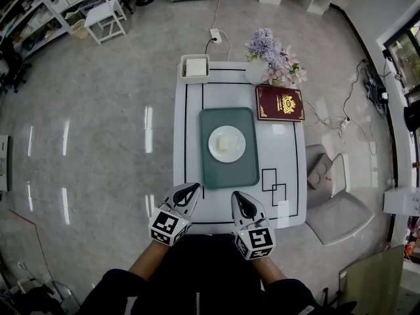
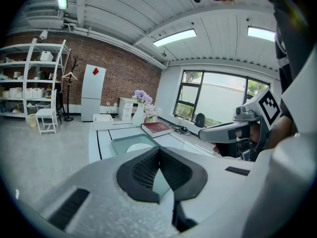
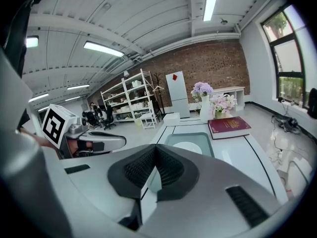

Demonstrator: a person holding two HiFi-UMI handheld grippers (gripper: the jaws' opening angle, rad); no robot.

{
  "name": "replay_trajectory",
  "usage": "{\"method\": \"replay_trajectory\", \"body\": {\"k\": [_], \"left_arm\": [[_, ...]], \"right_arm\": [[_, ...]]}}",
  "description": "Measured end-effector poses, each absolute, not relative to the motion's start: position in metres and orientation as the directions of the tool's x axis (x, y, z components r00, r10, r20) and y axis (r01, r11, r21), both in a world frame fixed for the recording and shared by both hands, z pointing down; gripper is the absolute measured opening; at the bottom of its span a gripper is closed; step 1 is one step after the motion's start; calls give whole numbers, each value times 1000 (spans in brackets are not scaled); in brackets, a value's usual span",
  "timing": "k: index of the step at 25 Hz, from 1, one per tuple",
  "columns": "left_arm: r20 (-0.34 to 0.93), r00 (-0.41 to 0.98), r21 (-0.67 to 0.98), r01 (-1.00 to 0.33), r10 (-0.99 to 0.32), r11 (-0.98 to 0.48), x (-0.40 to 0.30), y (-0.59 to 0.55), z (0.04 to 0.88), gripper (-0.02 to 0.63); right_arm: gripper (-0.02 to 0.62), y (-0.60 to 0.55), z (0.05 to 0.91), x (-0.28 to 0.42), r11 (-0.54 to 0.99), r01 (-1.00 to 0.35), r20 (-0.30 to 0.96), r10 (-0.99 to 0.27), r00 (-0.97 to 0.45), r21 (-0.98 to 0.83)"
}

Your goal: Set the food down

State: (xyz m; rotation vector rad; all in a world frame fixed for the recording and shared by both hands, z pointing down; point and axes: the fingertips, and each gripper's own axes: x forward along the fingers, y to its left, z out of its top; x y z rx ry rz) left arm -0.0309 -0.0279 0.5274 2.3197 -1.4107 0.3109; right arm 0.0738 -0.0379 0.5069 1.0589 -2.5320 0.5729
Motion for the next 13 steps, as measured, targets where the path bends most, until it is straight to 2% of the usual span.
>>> {"method": "replay_trajectory", "body": {"k": [13], "left_arm": [[396, 450, 226, -893, -801, -390, -36, -27, 531, 6]], "right_arm": [[9, -36, 510, 73, 647, -726, 458, -585, -669, -235]]}}
